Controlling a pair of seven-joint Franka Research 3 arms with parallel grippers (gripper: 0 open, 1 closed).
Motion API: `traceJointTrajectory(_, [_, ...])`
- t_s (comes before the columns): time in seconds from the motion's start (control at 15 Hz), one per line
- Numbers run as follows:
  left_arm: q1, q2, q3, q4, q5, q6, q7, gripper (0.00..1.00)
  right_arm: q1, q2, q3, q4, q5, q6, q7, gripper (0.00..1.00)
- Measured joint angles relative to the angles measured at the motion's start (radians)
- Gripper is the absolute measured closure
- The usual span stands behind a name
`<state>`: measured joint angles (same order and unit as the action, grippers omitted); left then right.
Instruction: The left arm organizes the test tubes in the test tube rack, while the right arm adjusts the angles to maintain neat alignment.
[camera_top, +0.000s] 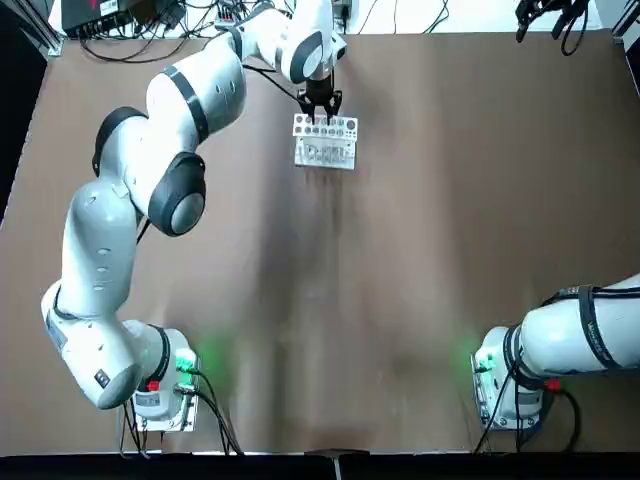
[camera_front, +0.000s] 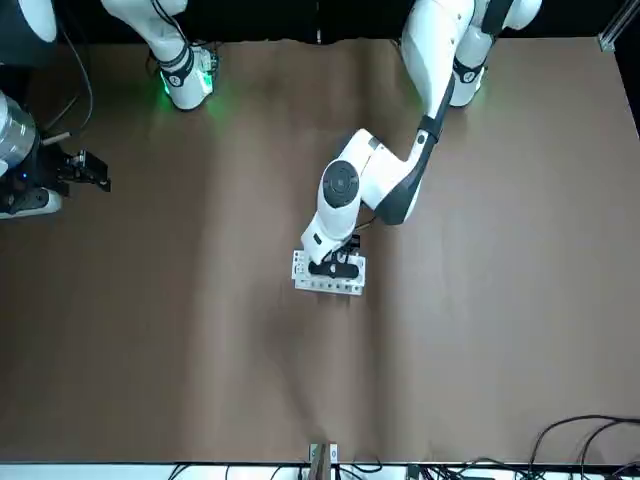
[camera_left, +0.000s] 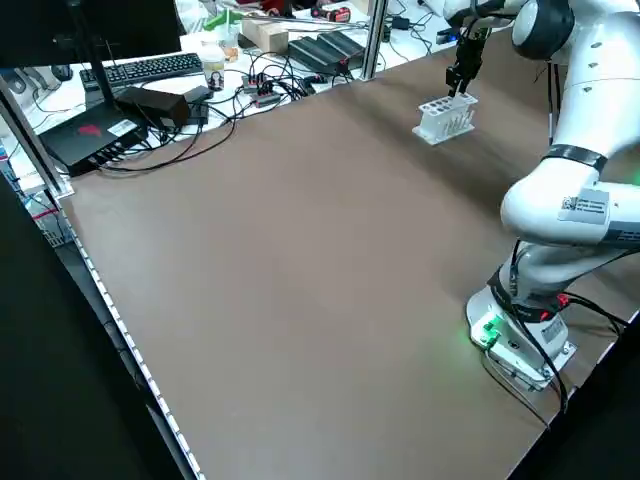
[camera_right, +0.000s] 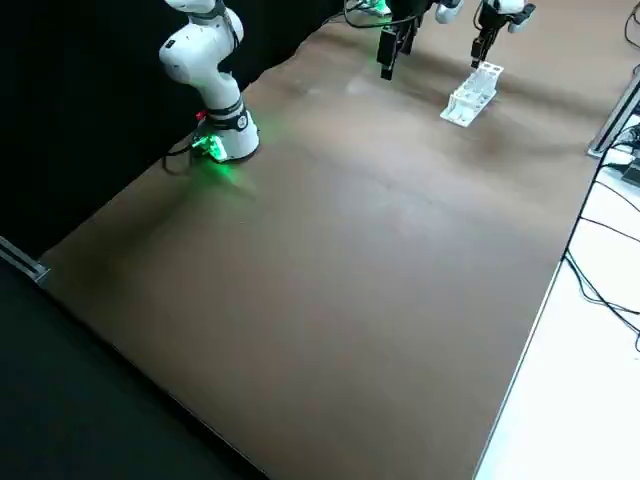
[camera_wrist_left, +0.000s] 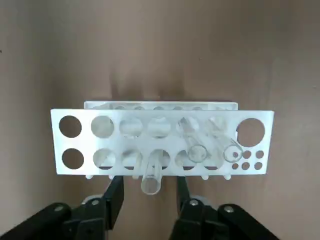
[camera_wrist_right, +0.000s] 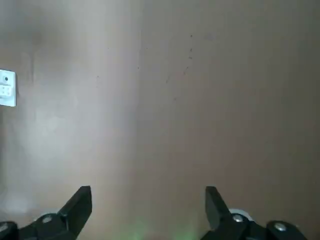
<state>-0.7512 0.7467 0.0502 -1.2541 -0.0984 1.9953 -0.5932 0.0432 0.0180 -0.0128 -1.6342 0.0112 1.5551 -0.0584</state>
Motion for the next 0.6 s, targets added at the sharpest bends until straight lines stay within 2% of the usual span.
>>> traceJointTrajectory(0.6, [0.0,0.012,0.0,0.004,0.0,0.0,0.0,0.52,0.0,0.0,0.0,0.0,0.0,-0.001,0.0,0.0])
